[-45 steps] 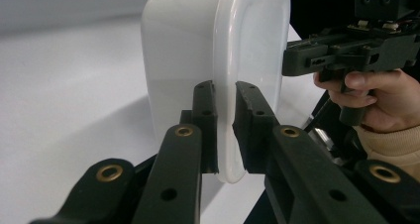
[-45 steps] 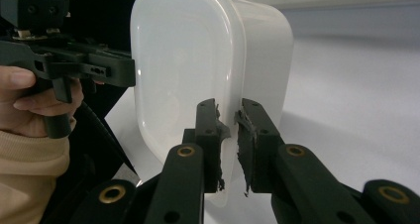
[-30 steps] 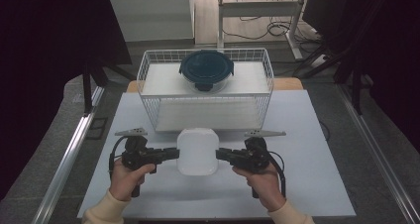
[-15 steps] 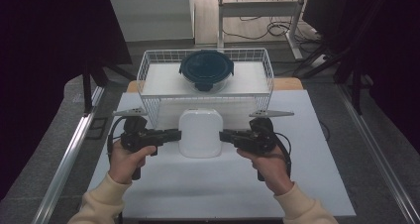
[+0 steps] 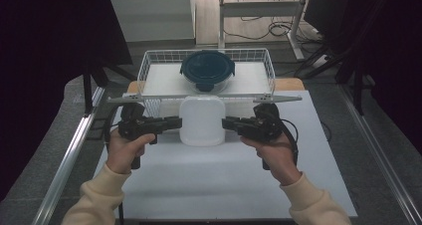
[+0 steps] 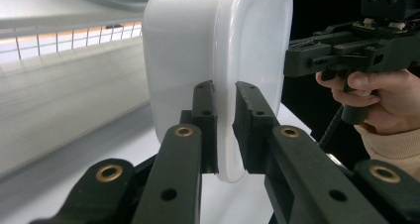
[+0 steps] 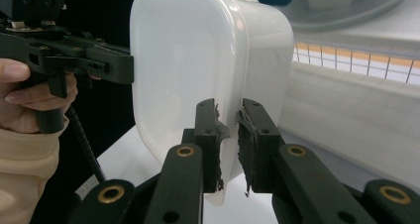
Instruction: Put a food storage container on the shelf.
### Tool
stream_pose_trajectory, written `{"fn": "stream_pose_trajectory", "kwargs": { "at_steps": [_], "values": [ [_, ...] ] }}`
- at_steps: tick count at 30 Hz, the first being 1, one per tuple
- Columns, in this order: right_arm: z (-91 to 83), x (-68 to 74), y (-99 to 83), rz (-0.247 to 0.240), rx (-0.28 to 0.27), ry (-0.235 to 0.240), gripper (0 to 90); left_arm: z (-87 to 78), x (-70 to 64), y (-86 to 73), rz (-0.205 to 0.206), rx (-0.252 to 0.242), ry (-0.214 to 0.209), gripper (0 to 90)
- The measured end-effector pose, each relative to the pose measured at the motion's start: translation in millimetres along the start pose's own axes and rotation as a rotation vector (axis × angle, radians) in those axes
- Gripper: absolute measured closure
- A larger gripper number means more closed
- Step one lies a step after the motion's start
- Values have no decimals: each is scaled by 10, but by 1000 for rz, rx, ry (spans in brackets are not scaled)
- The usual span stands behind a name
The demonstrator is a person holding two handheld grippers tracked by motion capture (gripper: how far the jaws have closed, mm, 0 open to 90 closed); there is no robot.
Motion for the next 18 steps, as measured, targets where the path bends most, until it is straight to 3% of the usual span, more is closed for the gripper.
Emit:
{"fn": "stream_pose_trajectory", "kwargs": {
  "at_steps": [18],
  "values": [
    [-141, 164, 425, -44, -27, -10, 783, -99, 15, 455, 43, -22, 16, 805]
  ]
}}
Point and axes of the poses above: each handheld gripper's, and its own axes: z roughly forward along the jaws, y roughly out of its top, x roughly to its left, the point moved 8 cm from there along z, roughly forward along the jaws, and after that the axes turned 13 degrees about z, right-handed, at the moved point
